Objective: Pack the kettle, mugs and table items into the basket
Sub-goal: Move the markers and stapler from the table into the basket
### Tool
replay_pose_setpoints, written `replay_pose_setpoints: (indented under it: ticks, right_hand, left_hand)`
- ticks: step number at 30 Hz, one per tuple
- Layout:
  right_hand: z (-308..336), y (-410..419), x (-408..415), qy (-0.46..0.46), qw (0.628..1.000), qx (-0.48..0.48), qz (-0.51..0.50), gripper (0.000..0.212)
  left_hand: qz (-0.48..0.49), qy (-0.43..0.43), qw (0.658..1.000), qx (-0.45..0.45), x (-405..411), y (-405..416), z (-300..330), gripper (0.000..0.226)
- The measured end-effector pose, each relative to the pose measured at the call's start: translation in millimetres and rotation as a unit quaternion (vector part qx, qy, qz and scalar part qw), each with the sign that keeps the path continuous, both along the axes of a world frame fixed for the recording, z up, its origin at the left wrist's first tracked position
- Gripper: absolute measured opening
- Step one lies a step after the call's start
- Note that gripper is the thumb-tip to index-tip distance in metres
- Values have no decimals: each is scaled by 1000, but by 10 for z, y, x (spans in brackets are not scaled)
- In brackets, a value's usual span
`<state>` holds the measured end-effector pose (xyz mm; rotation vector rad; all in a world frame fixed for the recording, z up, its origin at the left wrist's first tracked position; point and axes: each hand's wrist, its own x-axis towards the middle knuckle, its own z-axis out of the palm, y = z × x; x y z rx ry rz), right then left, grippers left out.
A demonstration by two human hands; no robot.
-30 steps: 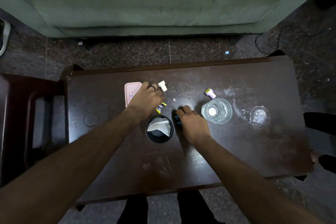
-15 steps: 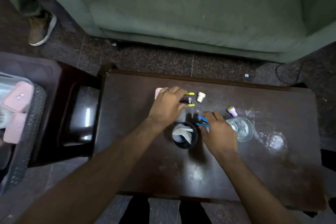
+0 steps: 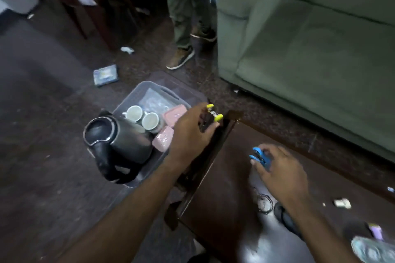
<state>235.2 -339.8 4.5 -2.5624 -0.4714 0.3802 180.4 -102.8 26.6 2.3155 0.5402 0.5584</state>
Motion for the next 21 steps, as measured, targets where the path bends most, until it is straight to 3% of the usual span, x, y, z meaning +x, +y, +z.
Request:
replay_pose_setpoints:
  ticks: [4, 8, 14, 21]
  right_hand:
    - [163, 840, 30, -1, 998, 32, 52, 35]
    - [256, 1662, 62, 4, 992, 44, 117, 35]
    - [156, 2600, 183, -1, 985, -2, 173, 34]
    - [-287, 3224, 274, -12, 986, -33, 164, 33]
  left_hand:
    - [91, 6, 996, 2, -208, 591, 151, 35]
    - [129, 88, 988, 17, -176, 1161, 152, 36]
    - [97, 212, 972, 30, 87, 1869, 170, 41]
    - [70, 308, 947, 52, 365, 2326, -76, 45]
